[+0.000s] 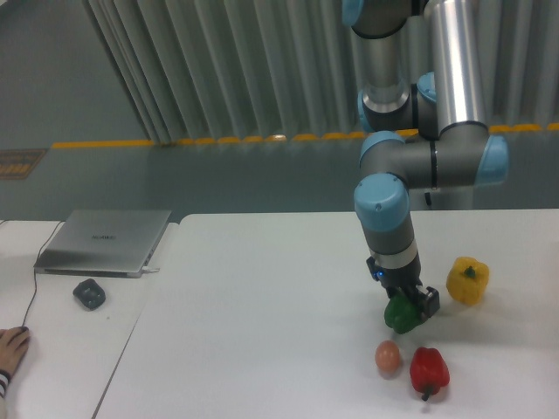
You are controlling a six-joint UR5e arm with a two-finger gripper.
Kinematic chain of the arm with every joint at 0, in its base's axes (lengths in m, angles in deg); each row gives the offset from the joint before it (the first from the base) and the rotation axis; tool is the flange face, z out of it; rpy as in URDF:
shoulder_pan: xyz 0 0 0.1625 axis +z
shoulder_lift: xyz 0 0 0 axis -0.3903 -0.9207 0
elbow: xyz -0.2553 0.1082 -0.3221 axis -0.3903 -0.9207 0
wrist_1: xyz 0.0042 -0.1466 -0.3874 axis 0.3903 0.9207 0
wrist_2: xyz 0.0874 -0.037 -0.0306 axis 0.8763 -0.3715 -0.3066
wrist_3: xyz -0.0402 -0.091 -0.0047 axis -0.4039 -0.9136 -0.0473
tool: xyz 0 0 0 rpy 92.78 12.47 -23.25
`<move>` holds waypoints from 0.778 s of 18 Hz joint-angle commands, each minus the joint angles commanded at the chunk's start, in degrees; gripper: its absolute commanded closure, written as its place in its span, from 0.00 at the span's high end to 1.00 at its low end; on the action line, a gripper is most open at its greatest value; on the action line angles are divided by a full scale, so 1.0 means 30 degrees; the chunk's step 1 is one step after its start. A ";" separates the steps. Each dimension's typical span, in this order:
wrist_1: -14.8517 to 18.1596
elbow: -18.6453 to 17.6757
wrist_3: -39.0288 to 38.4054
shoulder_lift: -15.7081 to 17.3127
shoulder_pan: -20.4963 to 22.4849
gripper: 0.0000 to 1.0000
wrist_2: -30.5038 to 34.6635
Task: Place the green peppers in a basket
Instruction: 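Lift the green pepper and carry it past the yellow pepper out of view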
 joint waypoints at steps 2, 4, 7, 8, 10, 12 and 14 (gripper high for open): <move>0.0000 0.0382 0.0495 0.0528 0.0963 0.31 -0.1780; 0.0028 0.0413 0.1344 0.1114 0.1959 0.31 -0.3483; 0.0495 0.0237 0.3566 0.1438 0.2752 0.31 -0.3695; 0.0730 0.0237 0.4503 0.1671 0.3016 0.31 -0.3637; 0.0820 0.0266 0.6522 0.1819 0.3690 0.31 -0.3636; 0.0791 0.0325 0.8807 0.1849 0.4450 0.31 -0.3607; 0.0703 0.0238 1.1064 0.1849 0.5009 0.31 -0.3374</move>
